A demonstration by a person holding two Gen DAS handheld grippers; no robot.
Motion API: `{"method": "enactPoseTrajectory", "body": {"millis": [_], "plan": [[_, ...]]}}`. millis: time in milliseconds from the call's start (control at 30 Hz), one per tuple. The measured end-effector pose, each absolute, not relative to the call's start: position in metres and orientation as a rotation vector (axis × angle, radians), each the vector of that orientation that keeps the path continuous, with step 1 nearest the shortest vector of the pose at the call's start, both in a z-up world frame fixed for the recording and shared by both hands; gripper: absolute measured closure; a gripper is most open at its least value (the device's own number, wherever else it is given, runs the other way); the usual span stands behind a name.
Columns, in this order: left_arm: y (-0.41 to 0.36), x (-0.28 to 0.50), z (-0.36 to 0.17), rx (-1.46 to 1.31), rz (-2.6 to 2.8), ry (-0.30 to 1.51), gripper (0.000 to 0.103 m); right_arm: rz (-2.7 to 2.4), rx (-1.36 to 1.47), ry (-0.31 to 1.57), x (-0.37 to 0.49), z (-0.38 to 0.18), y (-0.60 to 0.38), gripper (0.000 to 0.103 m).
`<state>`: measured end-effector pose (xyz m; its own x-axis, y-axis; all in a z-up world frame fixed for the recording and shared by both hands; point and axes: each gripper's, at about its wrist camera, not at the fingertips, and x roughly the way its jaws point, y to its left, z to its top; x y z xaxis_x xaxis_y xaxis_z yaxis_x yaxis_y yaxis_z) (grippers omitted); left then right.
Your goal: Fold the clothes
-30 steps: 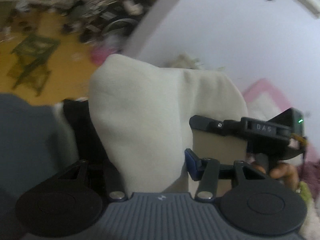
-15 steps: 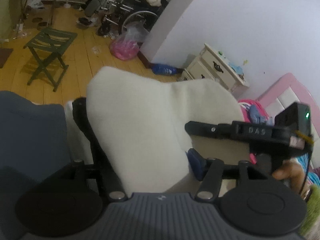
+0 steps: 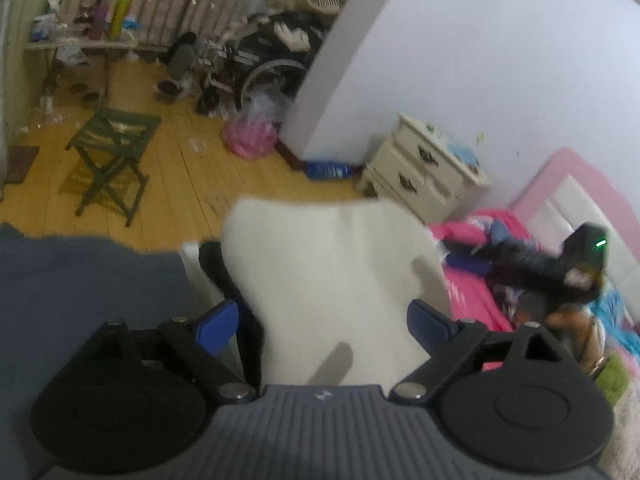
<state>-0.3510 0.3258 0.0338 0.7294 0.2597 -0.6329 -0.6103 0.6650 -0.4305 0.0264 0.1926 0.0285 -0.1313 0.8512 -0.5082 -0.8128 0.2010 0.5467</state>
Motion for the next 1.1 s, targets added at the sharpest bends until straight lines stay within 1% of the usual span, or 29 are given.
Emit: {"method": "enactPoseTrajectory", "body": {"millis": [67, 133, 300, 467, 533, 567, 600, 633, 667, 700, 733, 800, 933, 1033, 1100], "plan": [[0.320, -0.353, 0.025, -0.702, 0.481, 0.603, 0.011, 1.443, 0.144, 0.905, 0.026, 0.034, 0.158, 0.027], [0.314, -0.359, 0.014, -0.746, 0.454, 0.635, 0.011, 1.452, 0.212, 0.907, 0.020, 0.027, 0.124, 0.023], [0.308, -0.363, -0.023, -0.832, 0.402, 0.714, 0.011, 1.419, 0.343, 0.991, -0.015, -0.018, 0.052, 0.023], [0.300, -0.355, -0.050, -0.887, 0.377, 0.723, 0.011, 1.368, 0.412, 1.137, -0.041, -0.070, 0.044, 0.023], [0.301, -0.352, -0.061, -0.912, 0.392, 0.729, 0.017, 1.352, 0.413, 1.165, -0.046, -0.078, 0.048, 0.024], [0.302, -0.352, -0.066, -0.948, 0.403, 0.731, 0.021, 1.355, 0.415, 1.177, -0.048, -0.081, 0.054, 0.025], [0.303, -0.353, -0.070, -0.980, 0.404, 0.731, 0.025, 1.371, 0.419, 1.194, -0.050, -0.082, 0.060, 0.034], [0.305, -0.354, -0.073, -1.012, 0.405, 0.730, 0.030, 1.376, 0.410, 1.213, -0.053, -0.084, 0.068, 0.051], [0.306, -0.354, -0.076, -1.038, 0.405, 0.730, 0.040, 1.376, 0.383, 1.224, -0.056, -0.084, 0.072, 0.061], [0.304, -0.354, -0.074, -1.026, 0.400, 0.733, 0.048, 1.375, 0.353, 1.233, -0.059, -0.084, 0.076, 0.081], [0.302, -0.353, -0.072, -1.015, 0.394, 0.736, 0.050, 1.392, 0.354, 1.233, -0.061, -0.081, 0.078, 0.090], [0.300, -0.353, -0.063, -1.017, 0.366, 0.722, 0.052, 1.408, 0.342, 1.206, -0.062, -0.069, 0.079, 0.092], [0.298, -0.354, -0.051, -1.069, 0.295, 0.676, 0.053, 1.430, 0.321, 1.126, -0.055, -0.039, 0.071, 0.092], [0.294, -0.348, -0.060, -1.104, 0.258, 0.674, 0.053, 1.434, 0.330, 1.081, -0.046, -0.029, 0.067, 0.093], [0.290, -0.346, -0.072, -1.102, 0.264, 0.697, 0.052, 1.419, 0.318, 1.072, -0.043, -0.033, 0.067, 0.093]]}}
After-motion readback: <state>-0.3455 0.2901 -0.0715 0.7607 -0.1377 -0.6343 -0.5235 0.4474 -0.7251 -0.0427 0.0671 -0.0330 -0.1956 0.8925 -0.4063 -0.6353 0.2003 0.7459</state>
